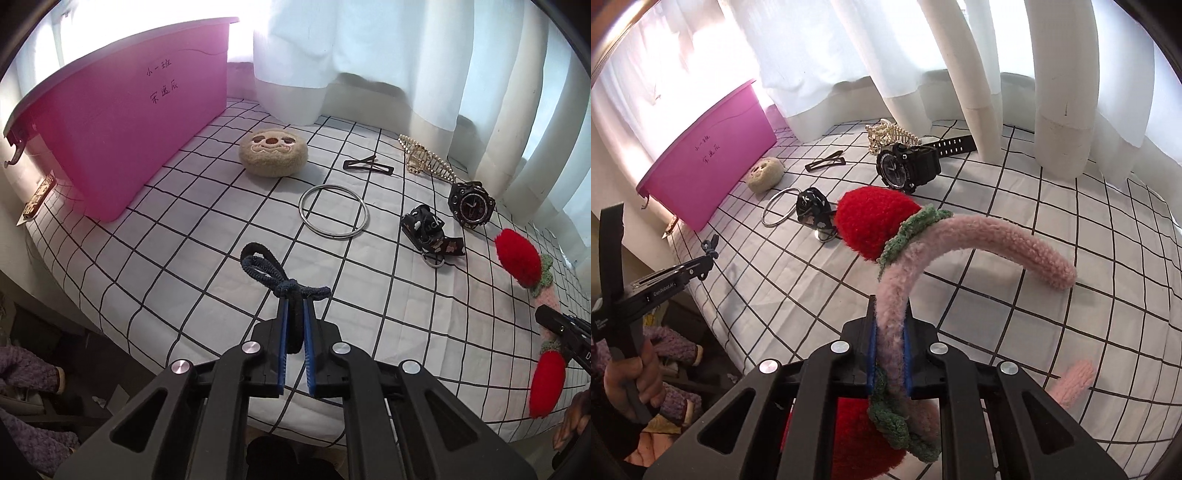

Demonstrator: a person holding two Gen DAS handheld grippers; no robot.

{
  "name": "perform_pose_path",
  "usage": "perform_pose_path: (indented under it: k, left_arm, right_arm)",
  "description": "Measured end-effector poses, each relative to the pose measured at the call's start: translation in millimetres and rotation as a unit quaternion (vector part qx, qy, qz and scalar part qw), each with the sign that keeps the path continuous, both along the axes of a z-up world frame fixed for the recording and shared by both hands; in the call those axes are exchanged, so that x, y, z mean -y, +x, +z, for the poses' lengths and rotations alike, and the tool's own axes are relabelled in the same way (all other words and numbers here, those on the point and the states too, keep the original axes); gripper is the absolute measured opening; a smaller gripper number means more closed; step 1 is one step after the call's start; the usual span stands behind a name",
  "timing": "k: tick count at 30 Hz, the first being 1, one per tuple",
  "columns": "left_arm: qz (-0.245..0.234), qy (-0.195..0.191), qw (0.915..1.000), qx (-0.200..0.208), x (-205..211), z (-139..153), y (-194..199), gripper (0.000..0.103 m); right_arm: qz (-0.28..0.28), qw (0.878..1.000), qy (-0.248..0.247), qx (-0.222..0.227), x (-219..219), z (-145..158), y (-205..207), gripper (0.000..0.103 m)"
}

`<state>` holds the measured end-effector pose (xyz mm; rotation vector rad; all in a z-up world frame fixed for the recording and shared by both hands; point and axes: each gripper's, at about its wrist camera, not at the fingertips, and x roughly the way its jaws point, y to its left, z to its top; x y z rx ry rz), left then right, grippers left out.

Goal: Organize jewelry
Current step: 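Lift the black hair tie and pink headband and carry both over the tub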

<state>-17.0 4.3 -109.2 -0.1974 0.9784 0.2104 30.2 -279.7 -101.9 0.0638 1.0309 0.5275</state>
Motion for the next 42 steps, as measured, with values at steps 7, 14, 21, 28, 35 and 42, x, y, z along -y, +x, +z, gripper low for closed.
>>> perform_pose_path:
  k: [7, 14, 21, 28, 35, 42]
  left_arm:
    - [-0.004, 0.001, 0.9996, 0.030, 4.7, 38.4, -8.3, 0.008]
    - [-0.001, 0.010, 0.9980, 0.063, 2.2, 76.1, -24.8, 0.008]
    - [0.003, 0.020, 0.9964, 0.082, -13.9, 101.8, -36.8, 0.009]
    - [-0.008, 0.022, 0.9935, 0.111, -55.8, 131.7, -29.6, 0.009]
    - [-0.009, 0.031, 0.9890, 0.144, -131.5, 168.0, -9.2, 0.009]
    - [-0.003, 0.035, 0.9880, 0.151, -207.7, 179.5, 10.7, 0.009]
  right_arm:
    - [0.007, 0.999, 0.032, 0.025, -2.1, 33.0, -2.6, 0.011]
    - [0.037, 0.996, 0.049, 0.058, -21.8, 69.0, -4.6, 0.011]
    - [0.080, 0.992, 0.051, 0.083, -60.3, 97.2, -6.7, 0.011]
    - [0.091, 0.989, 0.054, 0.105, -116.4, 122.5, 1.7, 0.011]
    - [0.098, 0.984, 0.063, 0.132, -191.1, 150.5, 23.1, 0.011]
    - [0.110, 0.980, 0.080, 0.147, -274.0, 171.6, 53.1, 0.011]
